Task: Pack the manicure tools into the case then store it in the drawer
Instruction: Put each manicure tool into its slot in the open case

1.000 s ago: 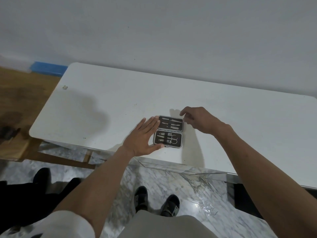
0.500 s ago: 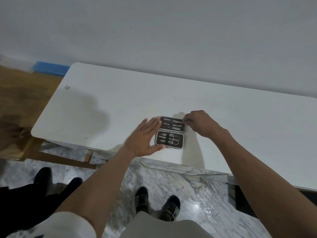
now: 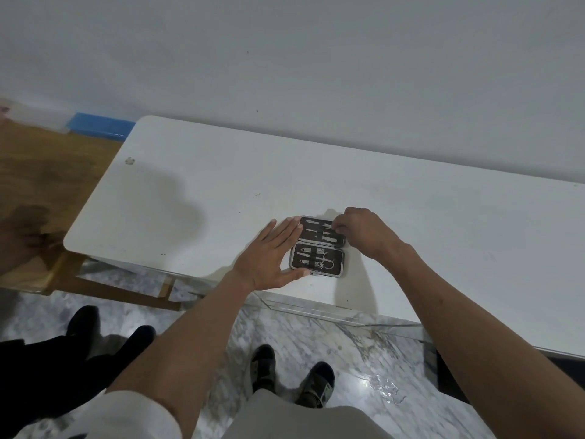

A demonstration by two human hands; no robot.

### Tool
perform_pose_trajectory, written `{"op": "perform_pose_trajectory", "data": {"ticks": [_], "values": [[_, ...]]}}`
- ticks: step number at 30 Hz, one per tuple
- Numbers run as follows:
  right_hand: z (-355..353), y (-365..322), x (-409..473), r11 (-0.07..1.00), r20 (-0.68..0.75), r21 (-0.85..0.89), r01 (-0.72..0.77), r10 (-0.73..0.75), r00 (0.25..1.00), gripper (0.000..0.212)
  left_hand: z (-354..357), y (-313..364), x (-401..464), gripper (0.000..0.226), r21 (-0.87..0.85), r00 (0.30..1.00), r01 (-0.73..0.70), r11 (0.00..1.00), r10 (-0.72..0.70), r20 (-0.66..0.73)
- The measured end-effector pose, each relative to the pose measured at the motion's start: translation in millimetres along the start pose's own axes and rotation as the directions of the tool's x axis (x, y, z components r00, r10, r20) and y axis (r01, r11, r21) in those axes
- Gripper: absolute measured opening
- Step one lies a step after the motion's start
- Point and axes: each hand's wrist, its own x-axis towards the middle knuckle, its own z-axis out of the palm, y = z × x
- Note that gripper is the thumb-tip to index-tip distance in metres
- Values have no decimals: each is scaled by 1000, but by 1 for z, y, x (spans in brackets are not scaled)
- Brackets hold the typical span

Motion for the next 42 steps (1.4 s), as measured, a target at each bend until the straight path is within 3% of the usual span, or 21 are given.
{"op": "perform_pose_trajectory", "data": {"ticks": [9, 19, 28, 32, 35, 38, 42], "values": [[4, 2, 1, 999, -13, 10, -45, 45, 999, 25, 0, 0, -1, 98, -9, 1000, 1, 1000, -1, -4], [12, -12, 3, 989, -22, -129, -77, 75, 997, 29, 0, -1, 0, 98, -3, 1000, 2, 1000, -2, -2], [17, -4, -1, 990, -174, -117, -82, 61, 983, 16, 0, -1, 1, 97, 0, 1000, 8, 1000, -8, 10], [13, 0, 0, 976, -111, -163, -144, 127, 986, 20, 0, 0, 1, 98, -9, 1000, 11, 1000, -11, 12], [12, -6, 2, 938, -75, -342, -51, 27, 997, 7, -1, 0, 1, 98, -13, 1000, 18, 1000, -17, 22], [9, -10, 2, 886, -55, -463, 28, -60, 997, 29, -1, 0, 1, 97, -6, 1000, 14, 1000, -14, 20], [9, -7, 6, 837, -6, -529, 141, -170, 985, 31, 0, 0, 1, 97, -4, 1000, 8, 1000, -8, 6]]}}
